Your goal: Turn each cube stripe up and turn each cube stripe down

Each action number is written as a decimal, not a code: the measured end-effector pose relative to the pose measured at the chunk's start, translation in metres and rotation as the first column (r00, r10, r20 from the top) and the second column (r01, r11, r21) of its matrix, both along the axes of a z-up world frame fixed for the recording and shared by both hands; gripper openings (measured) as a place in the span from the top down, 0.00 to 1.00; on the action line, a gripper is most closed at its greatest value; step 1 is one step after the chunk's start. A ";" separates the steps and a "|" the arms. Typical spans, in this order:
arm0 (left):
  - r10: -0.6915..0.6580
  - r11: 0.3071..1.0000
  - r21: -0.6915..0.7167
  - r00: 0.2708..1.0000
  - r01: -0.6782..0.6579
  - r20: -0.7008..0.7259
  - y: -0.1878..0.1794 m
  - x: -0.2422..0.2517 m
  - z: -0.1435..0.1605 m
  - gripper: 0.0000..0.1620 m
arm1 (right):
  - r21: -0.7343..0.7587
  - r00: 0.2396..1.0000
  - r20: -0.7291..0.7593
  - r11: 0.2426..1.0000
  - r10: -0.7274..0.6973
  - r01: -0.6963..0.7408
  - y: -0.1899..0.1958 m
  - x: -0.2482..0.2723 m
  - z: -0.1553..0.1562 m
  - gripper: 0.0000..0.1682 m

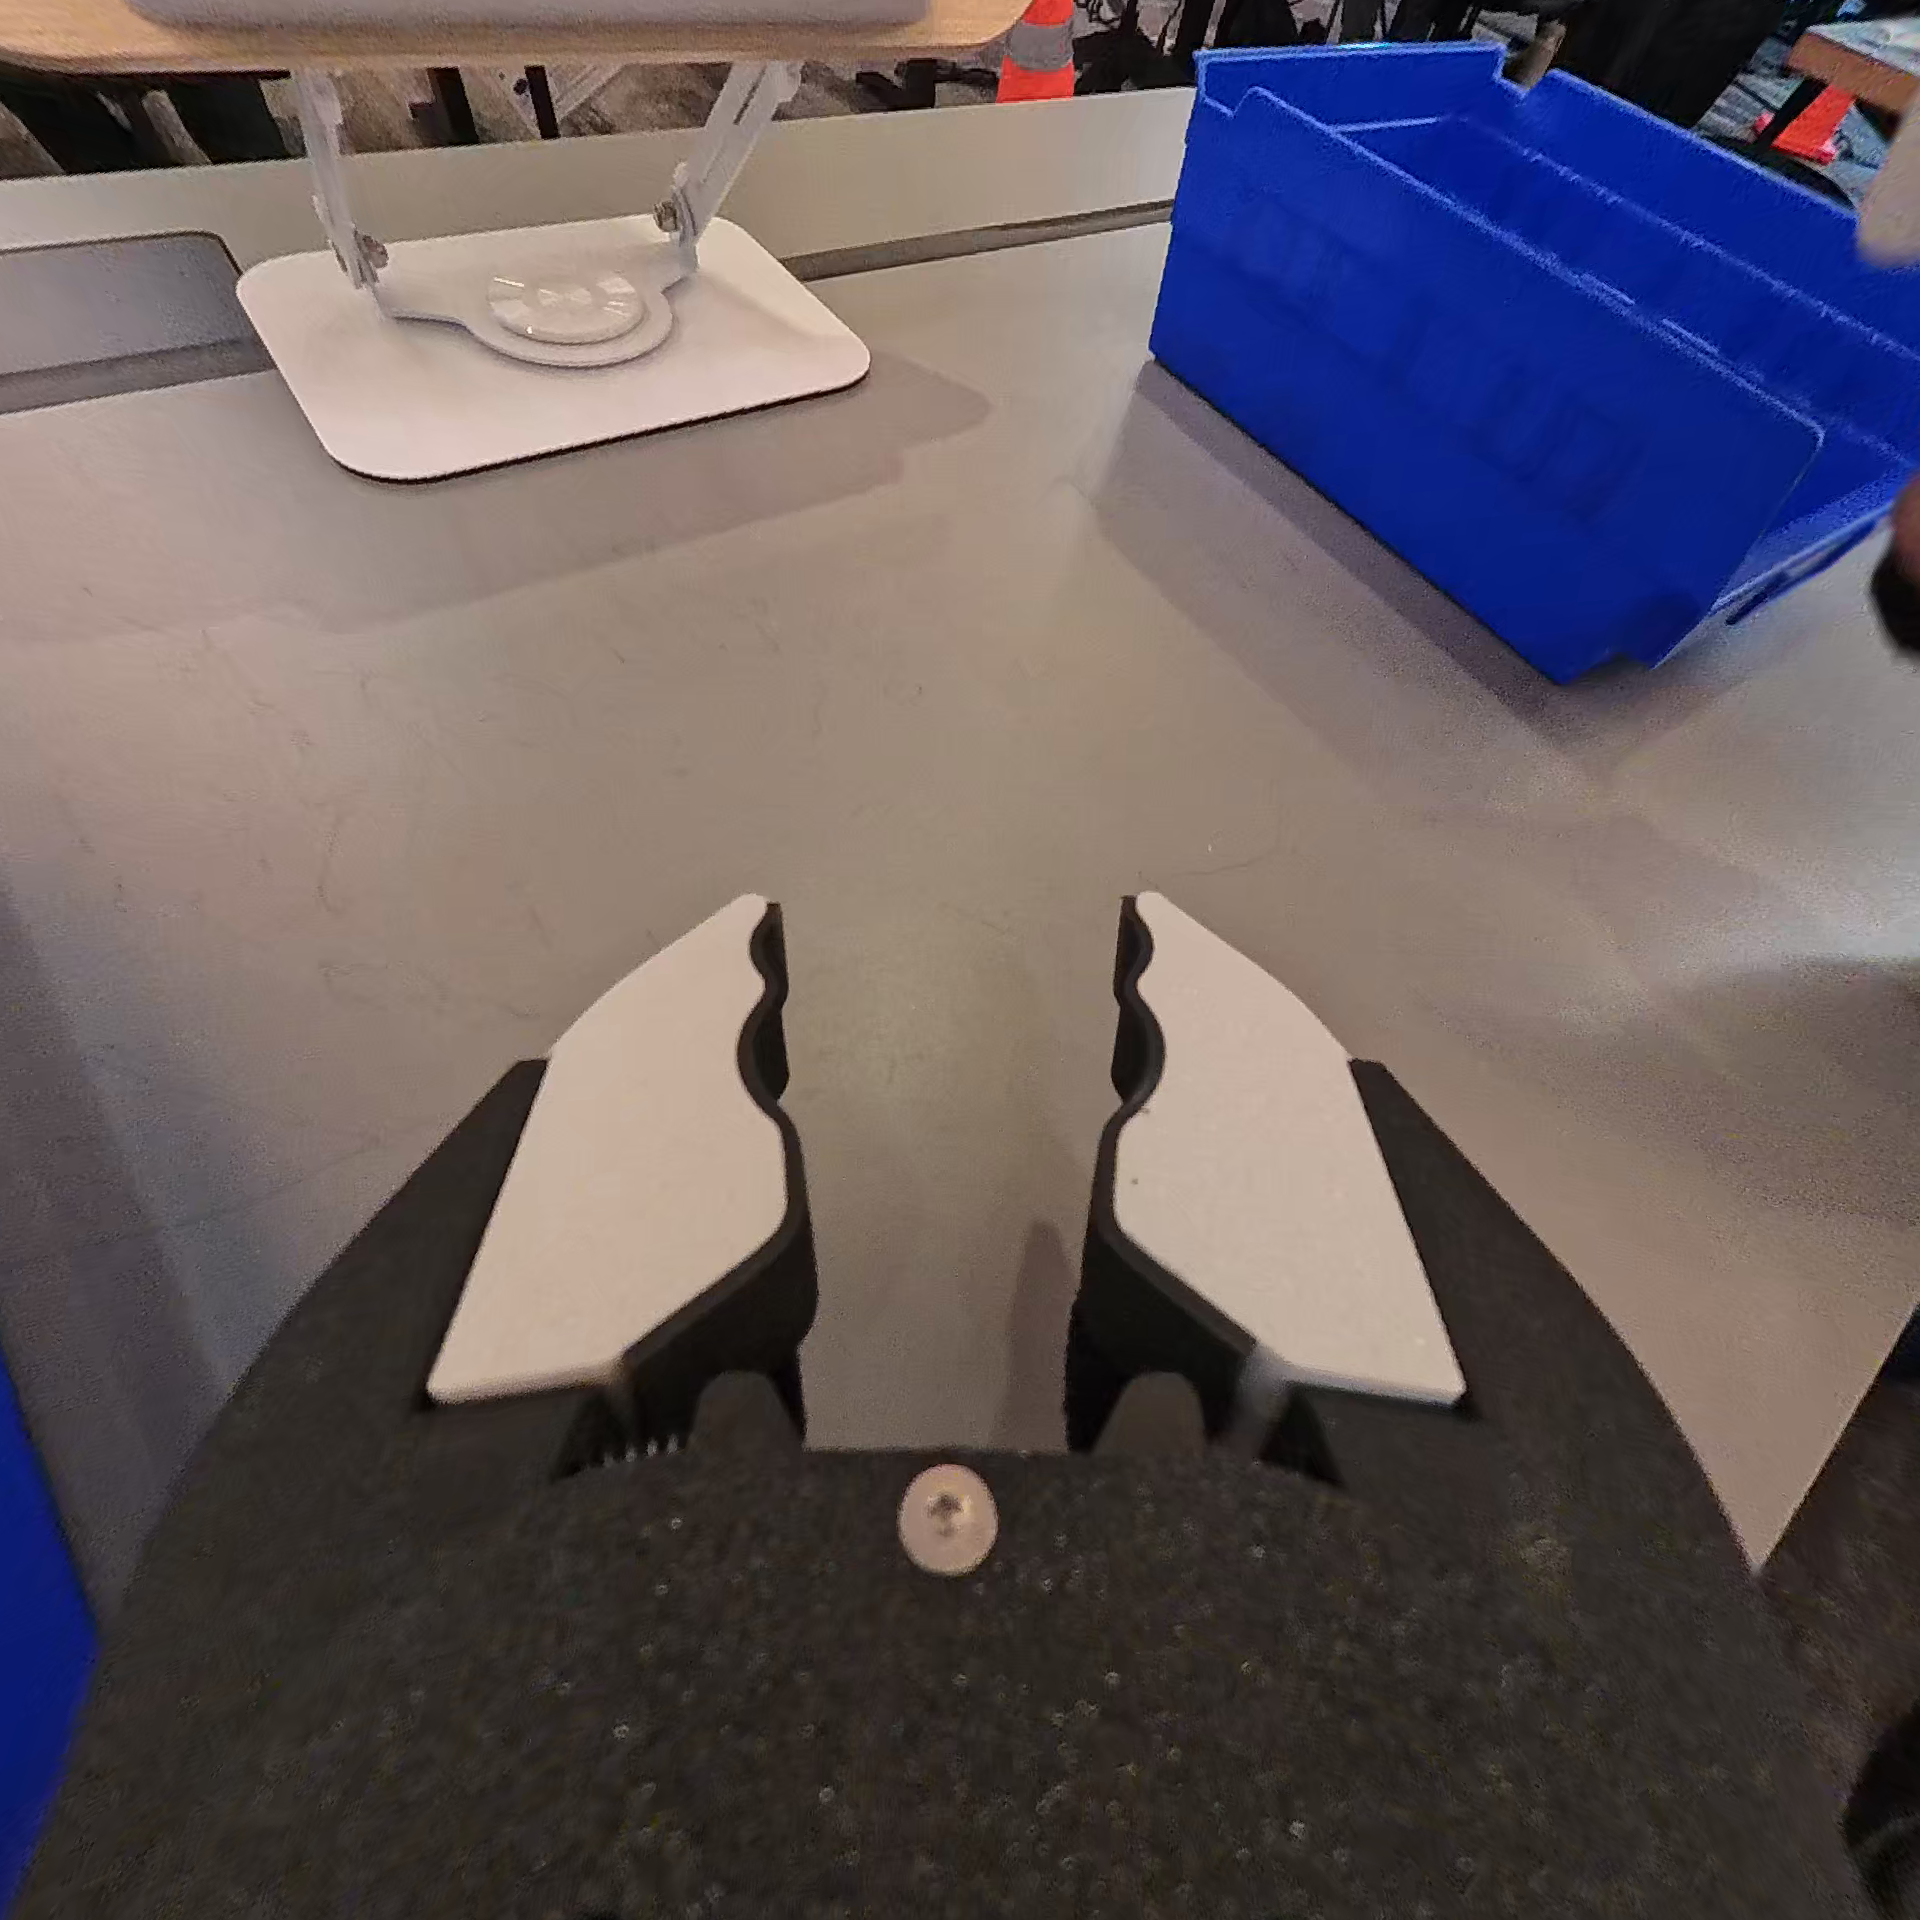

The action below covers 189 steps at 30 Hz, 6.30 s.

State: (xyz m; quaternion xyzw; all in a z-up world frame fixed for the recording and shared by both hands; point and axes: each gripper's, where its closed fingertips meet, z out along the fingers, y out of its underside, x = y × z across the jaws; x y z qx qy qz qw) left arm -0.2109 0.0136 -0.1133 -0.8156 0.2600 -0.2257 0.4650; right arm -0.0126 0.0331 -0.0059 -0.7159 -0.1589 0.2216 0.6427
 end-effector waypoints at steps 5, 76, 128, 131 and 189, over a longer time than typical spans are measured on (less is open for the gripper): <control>-0.003 1.000 0.006 1.000 0.003 -0.019 -0.004 0.004 0.000 0.63 | 0.020 0.986 -0.088 0.990 0.141 -0.140 -0.043 -0.053 -0.055 0.63; -0.145 0.672 -0.386 0.623 0.632 0.768 -0.035 0.072 0.106 0.73 | 0.148 0.965 0.170 0.962 0.202 -0.228 -0.061 -0.085 -0.078 0.71; -0.145 0.624 -0.396 0.598 0.673 0.788 -0.046 0.069 0.098 0.58 | 0.287 0.816 0.308 0.770 0.490 -0.570 -0.056 -0.136 0.003 0.73; -0.194 0.809 -0.292 0.699 0.511 0.688 -0.032 0.047 0.093 0.56 | 0.194 0.826 0.231 0.808 0.513 -0.556 -0.047 -0.121 0.006 0.73; 0.029 0.995 0.092 0.991 -0.042 0.133 -0.007 -0.022 0.032 0.57 | 0.343 0.988 -0.111 0.929 -0.103 0.136 -0.014 0.048 0.093 0.67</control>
